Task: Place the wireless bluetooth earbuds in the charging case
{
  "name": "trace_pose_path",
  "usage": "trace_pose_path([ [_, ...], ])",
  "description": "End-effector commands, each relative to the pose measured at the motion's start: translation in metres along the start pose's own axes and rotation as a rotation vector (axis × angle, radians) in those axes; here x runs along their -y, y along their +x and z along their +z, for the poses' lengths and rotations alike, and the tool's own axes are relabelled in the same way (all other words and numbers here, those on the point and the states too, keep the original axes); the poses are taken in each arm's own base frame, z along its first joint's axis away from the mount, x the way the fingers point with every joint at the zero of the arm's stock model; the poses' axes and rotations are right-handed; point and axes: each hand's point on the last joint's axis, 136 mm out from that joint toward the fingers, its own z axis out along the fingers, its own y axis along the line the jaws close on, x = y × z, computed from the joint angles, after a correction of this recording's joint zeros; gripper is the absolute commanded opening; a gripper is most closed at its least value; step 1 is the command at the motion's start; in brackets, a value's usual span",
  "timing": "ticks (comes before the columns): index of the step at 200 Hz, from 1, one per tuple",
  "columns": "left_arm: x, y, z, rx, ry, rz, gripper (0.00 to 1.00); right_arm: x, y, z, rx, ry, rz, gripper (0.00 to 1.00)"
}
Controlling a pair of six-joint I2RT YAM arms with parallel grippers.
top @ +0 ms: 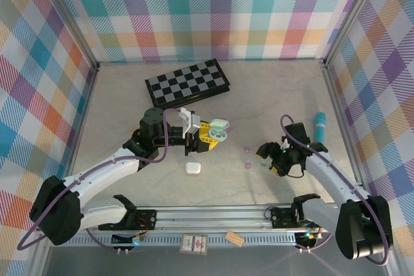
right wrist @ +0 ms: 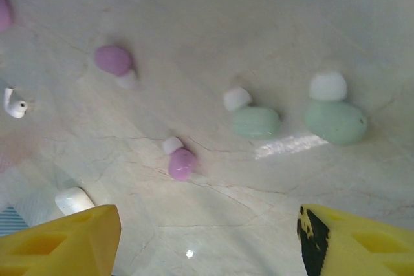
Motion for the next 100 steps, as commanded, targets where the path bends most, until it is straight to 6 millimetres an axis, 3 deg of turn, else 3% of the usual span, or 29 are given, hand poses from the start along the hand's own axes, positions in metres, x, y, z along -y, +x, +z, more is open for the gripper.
trace_pose_path([
  [1,0.006,-0.01,-0.004,0.031,0.02,0.037,0.33,-0.009,0.0,0.006,-0.01,-0.08,0.079,0.72],
  [100,0.006,-0.013,-0.008,0.025,-0.007,0.04,0.33,-0.015,-0.039,0.022,0.11,-0.067,0.079,0.69],
])
